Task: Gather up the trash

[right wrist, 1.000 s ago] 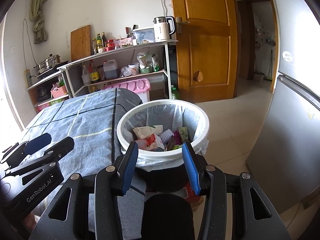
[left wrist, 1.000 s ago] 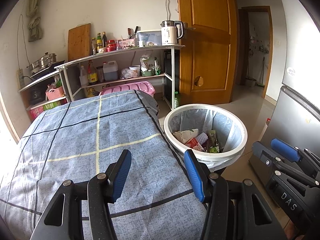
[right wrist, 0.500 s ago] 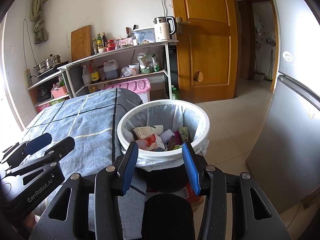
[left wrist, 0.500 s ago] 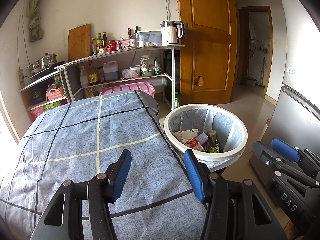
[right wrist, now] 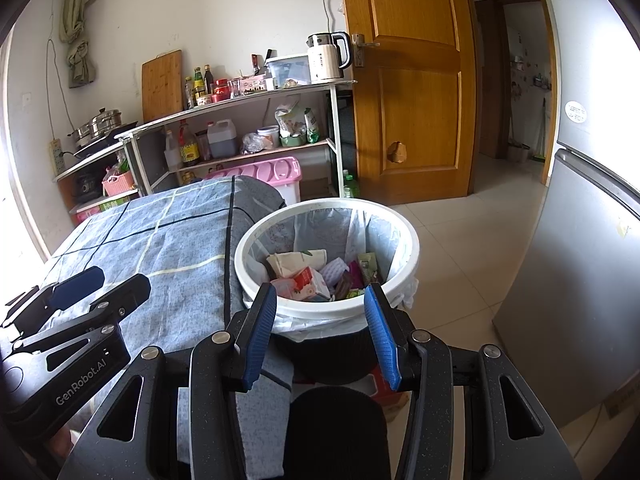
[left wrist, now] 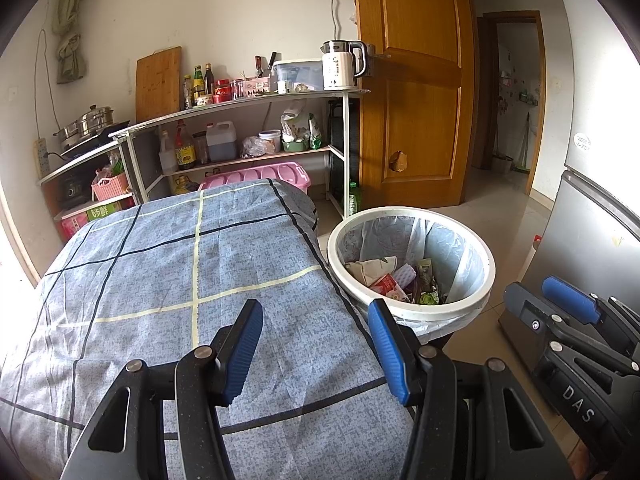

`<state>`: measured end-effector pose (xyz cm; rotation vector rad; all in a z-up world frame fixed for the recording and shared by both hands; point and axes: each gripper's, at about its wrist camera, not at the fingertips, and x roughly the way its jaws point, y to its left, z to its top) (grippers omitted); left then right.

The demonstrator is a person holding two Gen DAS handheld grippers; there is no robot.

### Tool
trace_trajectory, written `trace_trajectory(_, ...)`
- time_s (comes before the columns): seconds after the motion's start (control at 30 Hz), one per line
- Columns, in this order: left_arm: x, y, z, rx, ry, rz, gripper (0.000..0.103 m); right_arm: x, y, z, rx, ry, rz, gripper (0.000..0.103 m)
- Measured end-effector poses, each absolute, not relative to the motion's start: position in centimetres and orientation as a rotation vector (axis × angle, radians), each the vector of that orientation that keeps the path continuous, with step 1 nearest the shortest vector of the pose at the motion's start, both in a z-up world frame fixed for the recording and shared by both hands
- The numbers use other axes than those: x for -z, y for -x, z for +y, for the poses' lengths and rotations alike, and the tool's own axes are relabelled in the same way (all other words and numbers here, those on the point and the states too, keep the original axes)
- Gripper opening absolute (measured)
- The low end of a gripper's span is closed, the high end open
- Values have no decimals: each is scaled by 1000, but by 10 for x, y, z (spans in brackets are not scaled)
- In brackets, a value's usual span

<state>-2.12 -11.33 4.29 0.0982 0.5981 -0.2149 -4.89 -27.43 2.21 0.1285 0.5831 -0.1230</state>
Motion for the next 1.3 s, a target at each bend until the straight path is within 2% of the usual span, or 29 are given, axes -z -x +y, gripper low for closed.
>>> trace_trajectory(1.3, -41, 22, -114, 217, -100, 604, 55, -20, 49, -272, 119, -130, 584, 47)
